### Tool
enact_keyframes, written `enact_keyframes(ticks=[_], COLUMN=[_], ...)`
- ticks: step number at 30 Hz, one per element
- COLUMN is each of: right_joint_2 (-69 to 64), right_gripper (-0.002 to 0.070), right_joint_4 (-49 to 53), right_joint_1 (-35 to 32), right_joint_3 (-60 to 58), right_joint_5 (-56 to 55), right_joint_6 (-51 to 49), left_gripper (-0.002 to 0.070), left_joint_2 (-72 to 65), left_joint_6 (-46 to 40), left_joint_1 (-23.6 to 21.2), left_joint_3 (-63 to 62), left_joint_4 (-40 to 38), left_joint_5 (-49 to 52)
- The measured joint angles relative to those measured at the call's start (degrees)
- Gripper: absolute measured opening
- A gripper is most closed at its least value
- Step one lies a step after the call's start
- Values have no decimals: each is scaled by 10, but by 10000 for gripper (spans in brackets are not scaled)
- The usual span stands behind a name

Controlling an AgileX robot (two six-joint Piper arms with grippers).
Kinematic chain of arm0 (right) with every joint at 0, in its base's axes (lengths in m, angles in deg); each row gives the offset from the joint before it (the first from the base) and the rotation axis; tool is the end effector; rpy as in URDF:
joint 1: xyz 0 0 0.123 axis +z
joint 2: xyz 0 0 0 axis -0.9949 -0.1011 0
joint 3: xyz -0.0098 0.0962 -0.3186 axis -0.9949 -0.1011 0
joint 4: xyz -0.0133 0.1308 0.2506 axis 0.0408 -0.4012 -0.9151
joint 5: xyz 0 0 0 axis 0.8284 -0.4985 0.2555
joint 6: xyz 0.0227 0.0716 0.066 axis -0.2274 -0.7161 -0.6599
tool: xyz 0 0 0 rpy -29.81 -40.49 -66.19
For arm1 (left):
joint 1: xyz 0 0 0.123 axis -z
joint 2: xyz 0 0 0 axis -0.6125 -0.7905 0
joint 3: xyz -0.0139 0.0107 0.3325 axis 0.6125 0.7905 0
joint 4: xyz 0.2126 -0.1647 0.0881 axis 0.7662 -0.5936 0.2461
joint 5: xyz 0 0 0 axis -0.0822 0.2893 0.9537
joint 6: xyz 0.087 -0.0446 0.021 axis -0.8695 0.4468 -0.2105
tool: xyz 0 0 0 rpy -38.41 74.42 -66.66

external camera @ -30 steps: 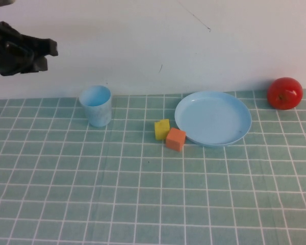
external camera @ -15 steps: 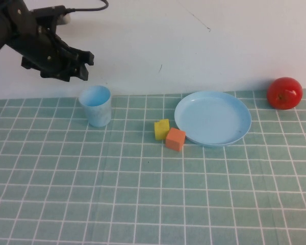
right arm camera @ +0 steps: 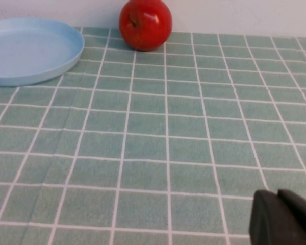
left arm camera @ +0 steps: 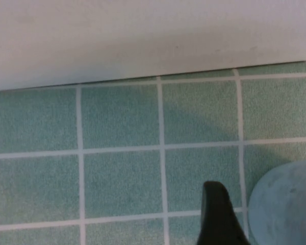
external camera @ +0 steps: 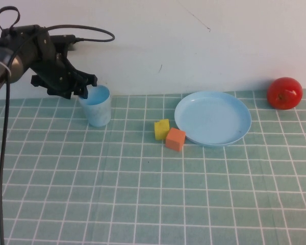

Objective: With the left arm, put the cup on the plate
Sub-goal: Pick up the cup from the table

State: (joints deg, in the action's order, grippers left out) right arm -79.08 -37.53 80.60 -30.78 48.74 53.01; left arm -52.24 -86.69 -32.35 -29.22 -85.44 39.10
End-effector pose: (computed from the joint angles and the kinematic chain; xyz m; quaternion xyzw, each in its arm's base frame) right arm 0.0448 -0.0040 0.1674 -0.0036 0.8022 -0.0470 0.5952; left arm 0.5832 -0.0630 0.2316 0.0210 0.9610 -0.0592 0.2695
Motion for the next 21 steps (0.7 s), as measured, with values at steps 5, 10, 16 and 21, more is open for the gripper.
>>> enact_keyframes(ticks=[5, 10, 16, 21], right_joint_2=[0, 0, 0, 0], right_gripper=[-2, -2, -2, -2], right_joint_4=[0, 0, 0, 0], right_joint_1=[0, 0, 0, 0], right_joint_3=[0, 0, 0, 0], right_joint_5=[0, 0, 0, 0], right_joint_6=[0, 0, 0, 1], left_gripper=[318, 79, 16, 16], left_joint_2=[-6, -8, -9, -9], left_joint_6=[1, -4, -17, -43], left_joint_1=[0, 0, 0, 5], left_joint_3=[0, 0, -1, -31], left_joint_4=[-26, -48, -90, -183], left_joint_5=[-3, -3, 15, 67])
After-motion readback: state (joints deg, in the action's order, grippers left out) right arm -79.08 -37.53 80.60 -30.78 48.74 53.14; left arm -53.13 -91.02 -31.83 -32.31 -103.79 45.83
